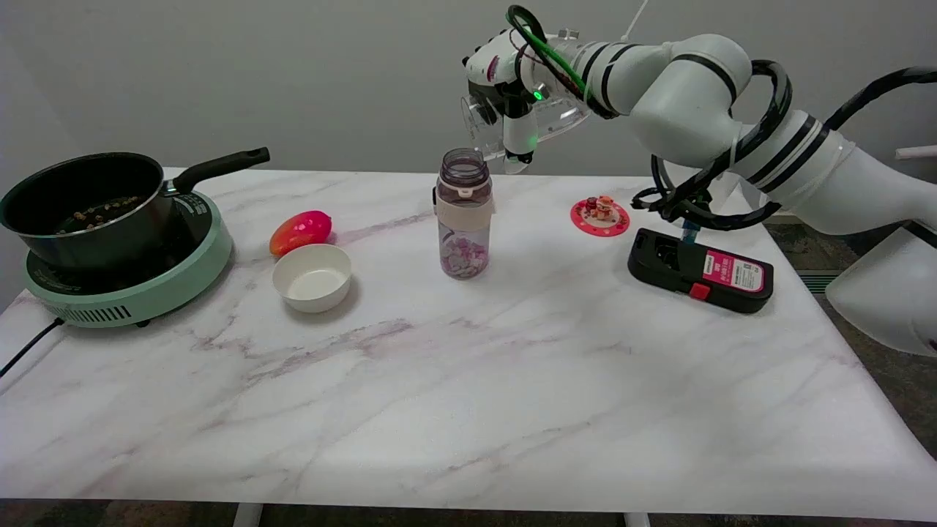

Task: Place the measuring cup onto the table.

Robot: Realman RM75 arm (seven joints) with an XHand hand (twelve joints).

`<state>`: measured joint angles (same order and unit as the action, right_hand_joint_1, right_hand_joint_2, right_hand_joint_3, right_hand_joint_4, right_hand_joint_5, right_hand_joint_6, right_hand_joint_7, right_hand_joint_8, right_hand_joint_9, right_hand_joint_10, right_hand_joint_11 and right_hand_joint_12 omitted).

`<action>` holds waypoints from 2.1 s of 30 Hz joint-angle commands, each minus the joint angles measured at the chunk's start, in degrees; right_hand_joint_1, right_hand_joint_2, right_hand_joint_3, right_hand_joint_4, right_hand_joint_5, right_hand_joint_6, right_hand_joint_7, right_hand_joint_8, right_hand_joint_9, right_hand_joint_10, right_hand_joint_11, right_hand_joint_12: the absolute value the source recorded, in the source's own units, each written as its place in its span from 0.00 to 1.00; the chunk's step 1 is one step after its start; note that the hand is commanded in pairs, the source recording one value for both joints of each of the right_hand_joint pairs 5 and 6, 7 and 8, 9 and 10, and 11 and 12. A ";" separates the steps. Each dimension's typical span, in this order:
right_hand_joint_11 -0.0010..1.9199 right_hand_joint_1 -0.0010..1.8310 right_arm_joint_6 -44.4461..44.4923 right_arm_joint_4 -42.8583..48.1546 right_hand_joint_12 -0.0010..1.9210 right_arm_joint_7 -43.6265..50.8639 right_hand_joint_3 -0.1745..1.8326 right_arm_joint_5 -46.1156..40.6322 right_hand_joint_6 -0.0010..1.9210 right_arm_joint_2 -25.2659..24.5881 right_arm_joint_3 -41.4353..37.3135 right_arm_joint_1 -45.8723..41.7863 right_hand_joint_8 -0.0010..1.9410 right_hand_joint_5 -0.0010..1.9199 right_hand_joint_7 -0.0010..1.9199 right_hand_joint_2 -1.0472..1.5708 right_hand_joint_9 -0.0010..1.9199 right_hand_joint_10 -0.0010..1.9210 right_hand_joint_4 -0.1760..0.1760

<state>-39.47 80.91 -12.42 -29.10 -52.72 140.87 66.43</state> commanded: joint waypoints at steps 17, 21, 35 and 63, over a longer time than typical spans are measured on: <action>0.66 0.88 3.36 2.04 0.66 -2.10 0.61 1.68 1.00 0.29 -9.99 -3.67 0.86 1.00 0.87 0.73 0.78 0.78 0.50; 0.66 0.88 6.56 5.44 0.66 -5.78 0.61 1.26 1.00 1.43 -20.08 -9.28 0.86 1.00 0.87 0.73 0.78 0.78 0.50; 0.67 0.86 16.88 15.72 0.67 -29.42 0.59 1.74 1.00 3.43 -47.40 -39.41 0.89 1.00 0.90 0.75 0.80 0.80 0.50; 0.71 0.69 41.61 14.22 0.71 -58.49 0.27 2.37 1.00 0.59 -52.66 -67.41 0.97 1.00 0.98 1.00 0.89 0.89 0.50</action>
<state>-10.44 95.39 -55.97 -27.19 -50.03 91.10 13.90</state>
